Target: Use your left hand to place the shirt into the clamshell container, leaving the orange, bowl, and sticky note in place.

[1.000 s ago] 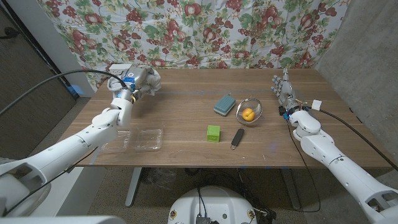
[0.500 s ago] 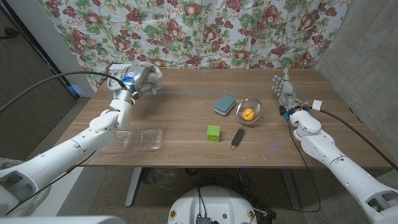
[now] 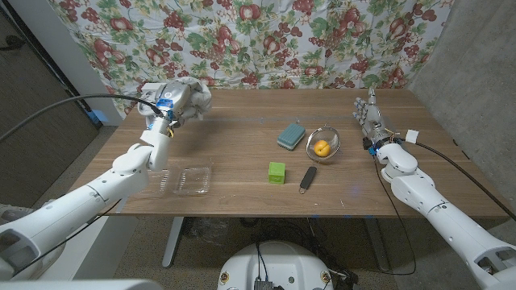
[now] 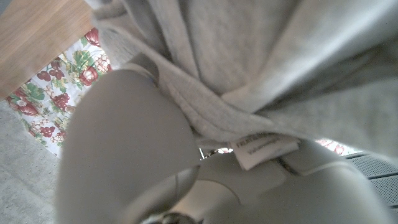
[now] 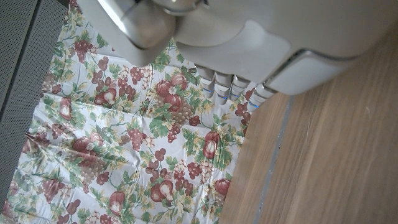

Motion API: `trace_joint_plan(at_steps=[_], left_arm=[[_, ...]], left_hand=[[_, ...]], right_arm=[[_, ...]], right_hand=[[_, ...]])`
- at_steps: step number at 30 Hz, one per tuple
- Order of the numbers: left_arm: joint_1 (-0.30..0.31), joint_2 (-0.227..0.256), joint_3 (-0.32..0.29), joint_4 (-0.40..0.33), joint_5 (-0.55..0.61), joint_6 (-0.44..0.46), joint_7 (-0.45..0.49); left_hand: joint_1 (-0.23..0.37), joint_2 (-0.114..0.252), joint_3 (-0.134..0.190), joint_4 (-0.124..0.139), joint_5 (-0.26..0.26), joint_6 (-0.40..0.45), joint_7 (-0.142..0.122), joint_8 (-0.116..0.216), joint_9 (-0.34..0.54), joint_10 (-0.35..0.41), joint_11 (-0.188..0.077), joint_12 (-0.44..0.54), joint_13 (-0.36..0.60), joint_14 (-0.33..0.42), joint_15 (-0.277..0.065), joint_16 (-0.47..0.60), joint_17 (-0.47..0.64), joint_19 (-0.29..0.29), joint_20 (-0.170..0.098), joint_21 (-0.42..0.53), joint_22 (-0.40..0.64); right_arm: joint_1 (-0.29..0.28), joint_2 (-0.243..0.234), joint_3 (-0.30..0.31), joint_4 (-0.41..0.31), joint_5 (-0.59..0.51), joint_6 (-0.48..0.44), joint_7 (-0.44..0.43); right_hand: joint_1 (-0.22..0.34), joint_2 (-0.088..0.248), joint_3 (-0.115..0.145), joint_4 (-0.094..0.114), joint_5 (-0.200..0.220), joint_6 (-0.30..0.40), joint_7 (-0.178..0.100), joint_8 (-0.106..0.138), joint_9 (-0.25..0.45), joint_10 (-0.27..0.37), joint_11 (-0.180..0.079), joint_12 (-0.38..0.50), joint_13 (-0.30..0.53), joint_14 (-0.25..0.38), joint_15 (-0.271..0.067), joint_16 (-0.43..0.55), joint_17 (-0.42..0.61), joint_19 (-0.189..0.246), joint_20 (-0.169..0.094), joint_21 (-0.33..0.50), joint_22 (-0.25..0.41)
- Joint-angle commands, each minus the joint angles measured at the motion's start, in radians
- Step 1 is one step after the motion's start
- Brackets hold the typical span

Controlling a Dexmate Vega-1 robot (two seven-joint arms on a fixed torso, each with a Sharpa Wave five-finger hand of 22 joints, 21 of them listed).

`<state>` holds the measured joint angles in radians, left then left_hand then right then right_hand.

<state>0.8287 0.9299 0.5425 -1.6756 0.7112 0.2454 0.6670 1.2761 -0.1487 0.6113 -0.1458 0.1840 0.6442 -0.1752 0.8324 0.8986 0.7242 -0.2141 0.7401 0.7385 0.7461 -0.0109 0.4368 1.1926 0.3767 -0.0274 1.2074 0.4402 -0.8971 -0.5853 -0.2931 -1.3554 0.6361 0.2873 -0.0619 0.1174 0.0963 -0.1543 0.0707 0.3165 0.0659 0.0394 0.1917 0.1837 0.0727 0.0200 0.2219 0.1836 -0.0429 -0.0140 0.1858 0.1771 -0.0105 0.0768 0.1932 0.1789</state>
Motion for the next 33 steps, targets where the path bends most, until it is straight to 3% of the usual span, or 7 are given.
trace_joint_plan(at_steps=[1, 13, 33], left_arm=[[0.056, 0.011, -0.035, -0.059, 0.005, 0.001, 0.008], [0.163, 0.022, -0.083, -0.151, -0.004, 0.048, 0.019], [0.247, 0.031, -0.141, -0.218, 0.007, 0.057, 0.053]], left_hand=[[0.098, 0.091, 0.096, -0.024, 0.007, 0.008, -0.002, -0.002, -0.005, 0.013, 0.006, 0.009, 0.402, 0.138, -0.223, -0.002, 0.002, -0.003, -0.141, 0.000, -0.004], [0.092, 0.083, 0.107, -0.025, 0.005, 0.024, -0.004, 0.001, -0.017, 0.023, 0.006, 0.012, 0.397, 0.145, -0.222, -0.005, 0.004, -0.001, -0.142, 0.000, -0.018], [0.084, 0.077, 0.121, -0.025, 0.002, 0.023, -0.007, 0.008, -0.017, 0.030, 0.007, 0.012, 0.389, 0.153, -0.222, -0.012, 0.005, 0.004, -0.146, 0.007, -0.036]], right_arm=[[-0.012, -0.007, 0.008, -0.010, 0.004, 0.004, -0.002], [-0.019, -0.010, 0.011, -0.009, 0.010, 0.007, 0.005], [-0.001, -0.011, 0.009, 0.009, 0.000, 0.016, 0.011]], right_hand=[[-0.008, -0.002, -0.001, -0.002, -0.002, 0.010, -0.002, -0.001, 0.002, 0.009, -0.002, -0.001, 0.005, -0.006, -0.007, -0.003, 0.002, -0.006, -0.001, 0.004, 0.002], [-0.008, -0.001, 0.000, -0.003, -0.002, 0.010, -0.003, -0.001, 0.002, 0.011, 0.000, -0.001, 0.005, -0.007, -0.008, -0.003, 0.002, -0.006, -0.002, 0.004, 0.002], [-0.008, -0.002, 0.001, -0.003, -0.002, 0.009, -0.004, -0.001, 0.002, 0.010, 0.001, -0.001, 0.005, -0.007, -0.008, -0.003, 0.002, -0.006, -0.002, 0.004, 0.002]])
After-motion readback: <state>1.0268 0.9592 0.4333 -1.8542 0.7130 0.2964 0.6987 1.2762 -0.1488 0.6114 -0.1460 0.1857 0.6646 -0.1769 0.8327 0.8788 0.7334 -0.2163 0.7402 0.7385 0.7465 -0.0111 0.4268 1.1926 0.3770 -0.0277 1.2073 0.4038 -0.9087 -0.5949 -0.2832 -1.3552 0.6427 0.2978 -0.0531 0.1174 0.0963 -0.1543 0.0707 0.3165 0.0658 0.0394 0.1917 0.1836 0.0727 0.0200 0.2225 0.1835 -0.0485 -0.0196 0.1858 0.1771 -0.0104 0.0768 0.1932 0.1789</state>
